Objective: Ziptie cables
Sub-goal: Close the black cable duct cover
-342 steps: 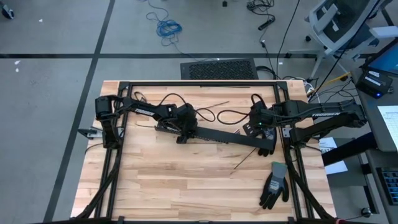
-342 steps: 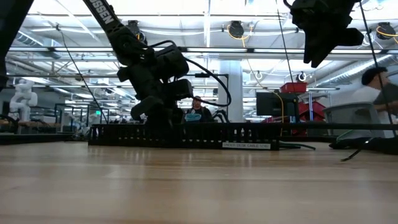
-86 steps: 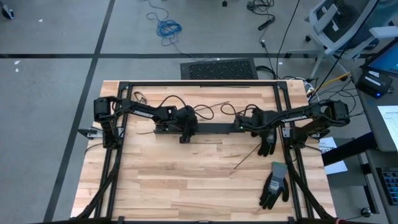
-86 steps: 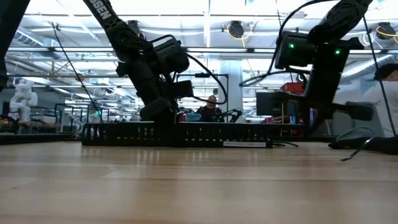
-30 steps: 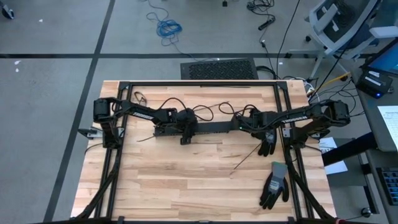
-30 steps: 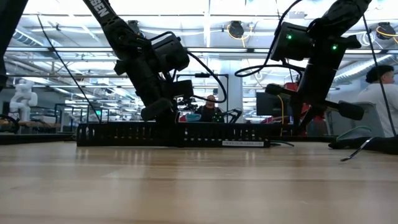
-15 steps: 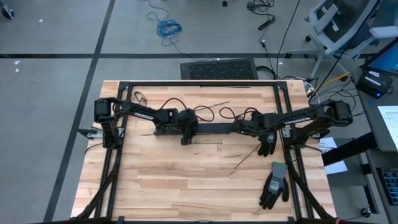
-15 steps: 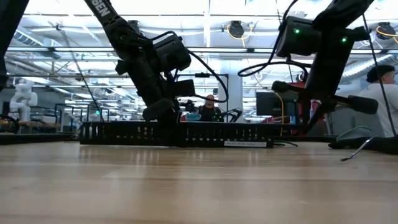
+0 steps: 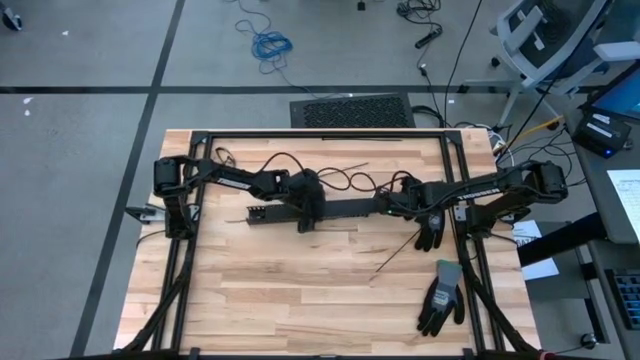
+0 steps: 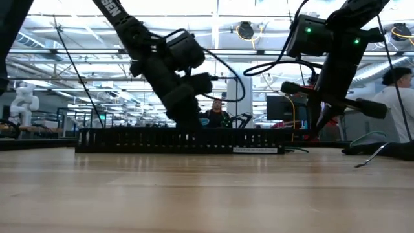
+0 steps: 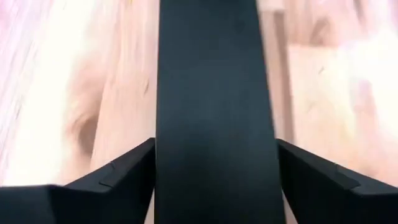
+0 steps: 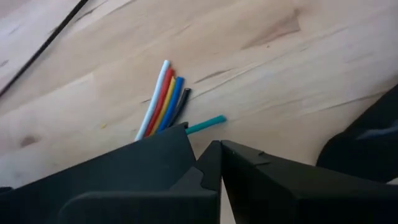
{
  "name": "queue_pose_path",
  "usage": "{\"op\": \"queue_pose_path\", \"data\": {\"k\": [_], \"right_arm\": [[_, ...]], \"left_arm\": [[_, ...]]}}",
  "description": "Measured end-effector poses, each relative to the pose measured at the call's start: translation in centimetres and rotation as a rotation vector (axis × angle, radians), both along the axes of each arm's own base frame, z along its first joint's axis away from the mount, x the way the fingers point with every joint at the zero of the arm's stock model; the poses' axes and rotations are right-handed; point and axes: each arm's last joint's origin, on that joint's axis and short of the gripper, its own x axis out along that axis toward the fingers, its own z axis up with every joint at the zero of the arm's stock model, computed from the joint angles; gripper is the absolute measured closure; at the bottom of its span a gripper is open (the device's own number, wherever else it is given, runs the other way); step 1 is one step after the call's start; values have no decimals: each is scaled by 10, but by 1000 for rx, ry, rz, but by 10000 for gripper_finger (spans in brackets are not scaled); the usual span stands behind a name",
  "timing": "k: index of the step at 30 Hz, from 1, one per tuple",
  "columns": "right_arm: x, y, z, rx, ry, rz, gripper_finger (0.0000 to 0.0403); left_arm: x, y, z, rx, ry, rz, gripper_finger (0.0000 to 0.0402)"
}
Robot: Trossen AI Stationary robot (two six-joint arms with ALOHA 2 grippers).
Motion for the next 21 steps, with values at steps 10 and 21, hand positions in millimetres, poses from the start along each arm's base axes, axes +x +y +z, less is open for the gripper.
{"op": "queue_pose_path", "data": {"k": [10,21], "right_arm": [[-5,0,-1,-32,103,121,403],[-8,-1,-3,-55,185,217,403]], "left_arm": [[10,18,82,-41,157,35,54],[-109,-7,120,-115,403,219,54]]}}
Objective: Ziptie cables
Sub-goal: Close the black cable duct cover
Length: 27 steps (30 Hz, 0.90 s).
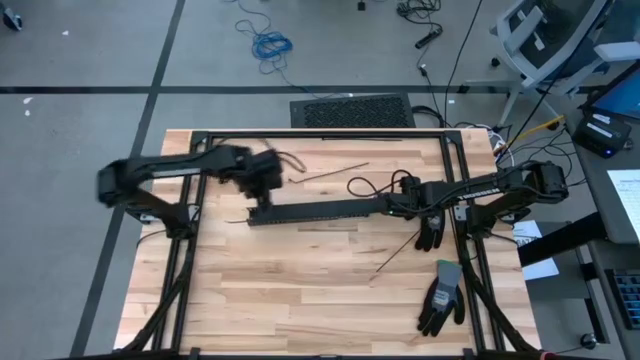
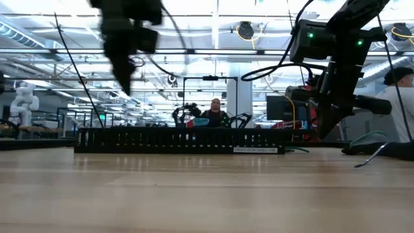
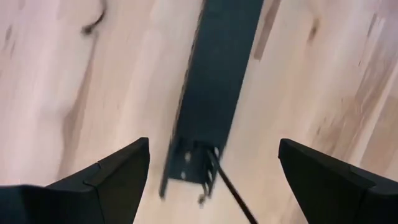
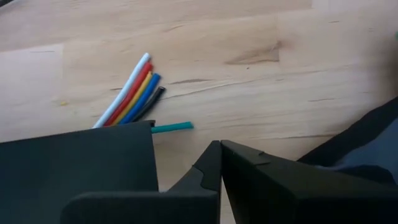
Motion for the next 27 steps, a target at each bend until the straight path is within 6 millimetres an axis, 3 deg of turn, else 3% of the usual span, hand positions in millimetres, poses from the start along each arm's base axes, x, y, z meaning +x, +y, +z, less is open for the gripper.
{"op": "queue_pose_path", "data": {"k": [4,8,16,23,27], "right_arm": [[1,0,0,-6,2,28,403],[1,0,0,-7,6,41,403],[2,0,1,-6,-7,41,403],[5,0,1,-8,-33,41,403],[6,0,1,-9,-46,41,403]], "left_arm": [[-36,-18,-10,5,-66,96,54],[-52,-27,-35,-11,-112,149,54],[-61,-30,-81,-10,-95,133,54],[-63,-29,-95,47,-117,100,54],[-62,-28,-93,75,-105,114,54]]}}
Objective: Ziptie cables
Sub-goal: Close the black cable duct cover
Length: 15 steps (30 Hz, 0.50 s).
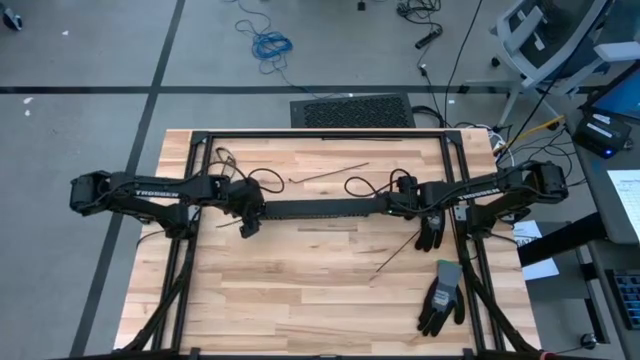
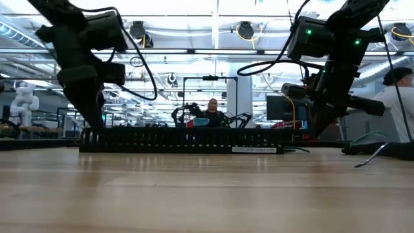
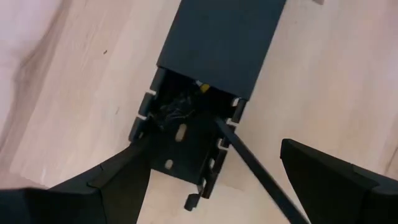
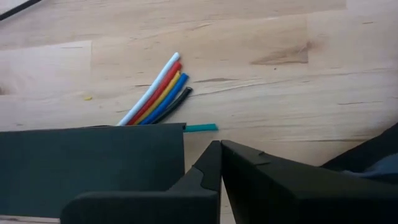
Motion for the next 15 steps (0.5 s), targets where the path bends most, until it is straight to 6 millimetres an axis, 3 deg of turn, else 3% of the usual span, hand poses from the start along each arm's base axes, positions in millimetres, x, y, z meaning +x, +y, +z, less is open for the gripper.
{"op": "queue_pose_path", "data": {"k": [6,15], "right_arm": [[0,0,0,-1,-3,0,403],[0,0,0,-4,-5,-1,403]], "left_arm": [[9,-3,28,18,-42,-63,54],[13,1,16,87,52,-37,54]]}}
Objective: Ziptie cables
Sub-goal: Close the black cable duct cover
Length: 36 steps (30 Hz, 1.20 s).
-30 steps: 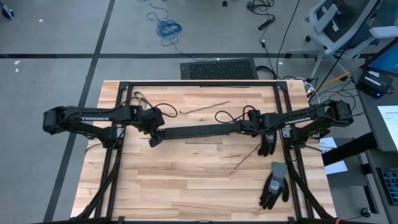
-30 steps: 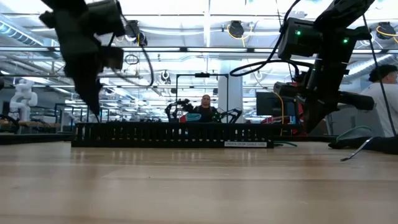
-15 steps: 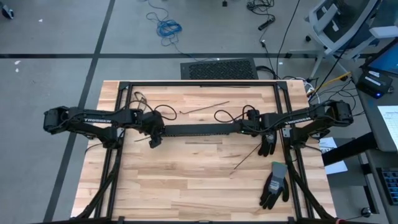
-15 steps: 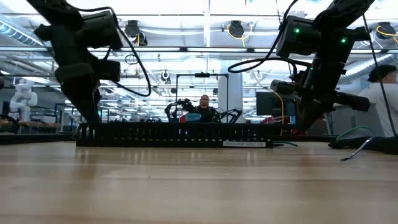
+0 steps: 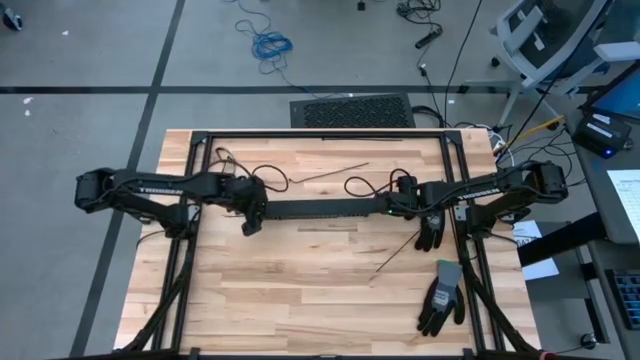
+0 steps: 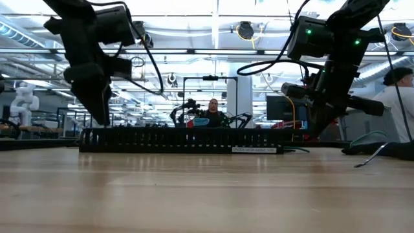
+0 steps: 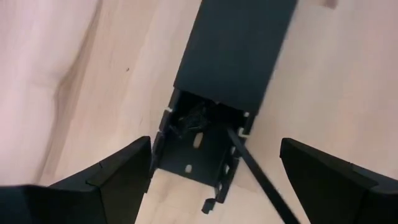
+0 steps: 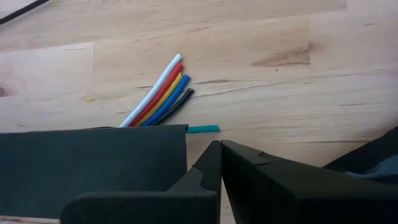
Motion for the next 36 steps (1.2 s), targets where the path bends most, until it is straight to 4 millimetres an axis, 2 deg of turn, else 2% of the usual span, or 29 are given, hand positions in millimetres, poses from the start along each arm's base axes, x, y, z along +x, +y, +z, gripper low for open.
{"op": "queue_pose_path", "data": {"k": [6,17,24,36], "right_arm": [[0,0,0,-6,10,21,403],[3,0,1,-21,6,77,403],[3,0,1,-21,10,87,403],[2,0,1,-21,15,92,403]], "left_arm": [[6,2,-13,-1,69,25,54],[23,3,-51,-144,204,-75,54],[23,0,-49,-139,196,-106,65],[20,-1,-45,-132,192,-123,145]]}}
